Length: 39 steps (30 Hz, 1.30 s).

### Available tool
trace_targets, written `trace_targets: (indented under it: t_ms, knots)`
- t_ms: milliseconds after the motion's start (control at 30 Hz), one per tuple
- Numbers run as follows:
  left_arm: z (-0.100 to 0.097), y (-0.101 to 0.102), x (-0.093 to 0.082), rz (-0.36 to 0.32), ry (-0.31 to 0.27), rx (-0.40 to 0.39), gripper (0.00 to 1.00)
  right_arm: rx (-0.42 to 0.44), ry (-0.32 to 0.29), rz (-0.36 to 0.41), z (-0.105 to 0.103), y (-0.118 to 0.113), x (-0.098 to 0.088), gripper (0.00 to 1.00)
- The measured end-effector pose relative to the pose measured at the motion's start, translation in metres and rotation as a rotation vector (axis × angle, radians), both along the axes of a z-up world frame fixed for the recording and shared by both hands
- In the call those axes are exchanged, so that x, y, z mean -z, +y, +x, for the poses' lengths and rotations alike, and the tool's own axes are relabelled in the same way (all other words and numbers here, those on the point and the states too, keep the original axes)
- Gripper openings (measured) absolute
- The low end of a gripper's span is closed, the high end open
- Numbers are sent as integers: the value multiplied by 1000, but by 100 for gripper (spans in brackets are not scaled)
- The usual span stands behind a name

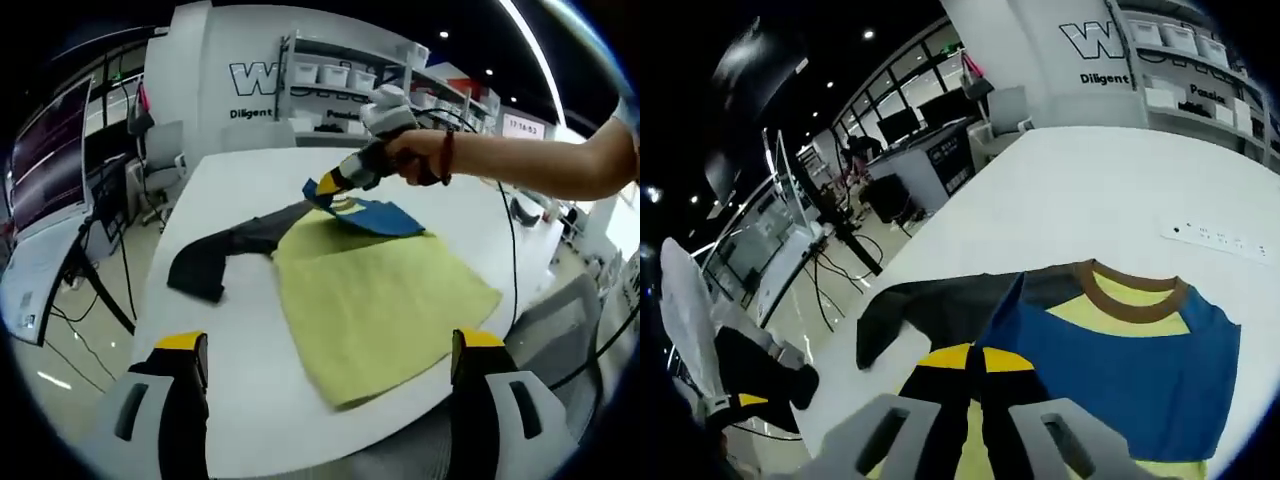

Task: Fold the garment on the visible template until the final outline fits inside the template.

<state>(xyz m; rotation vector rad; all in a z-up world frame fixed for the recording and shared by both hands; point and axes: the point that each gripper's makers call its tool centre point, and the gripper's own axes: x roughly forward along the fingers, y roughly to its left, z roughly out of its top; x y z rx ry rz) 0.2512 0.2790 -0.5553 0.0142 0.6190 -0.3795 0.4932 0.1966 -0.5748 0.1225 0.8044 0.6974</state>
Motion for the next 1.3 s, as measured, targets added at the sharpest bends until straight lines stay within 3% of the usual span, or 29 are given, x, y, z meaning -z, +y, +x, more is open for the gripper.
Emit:
trace_targets:
  t_ms: [300, 467, 700, 967, 1033, 1133, 1300]
  knots:
    - [-3, 8, 1, -3, 1, -19, 99, -38, 46, -45, -10, 16, 31, 0]
    - [-1, 5, 1, -18, -6, -17, 99, -79, 68, -86, -14, 30, 59, 0]
    - [-2, 5, 1, -27, -3, -26, 99, -111, 67, -34, -16, 44, 60, 0]
    - [0, 7, -3, -27, -11, -38, 99, -89, -36, -27, -6, 25, 41, 28]
    - [1, 7, -4, -18, -15, -44, 99, -81, -103, -28, 1, 16, 32, 36]
    - [3, 7, -5, -17, -19, -52, 99, -70, -116, -43, 2, 5, 29, 52]
    - [4, 5, -3, -15, -11, -62, 99, -27, -144, -64, 7, -30, 24, 62]
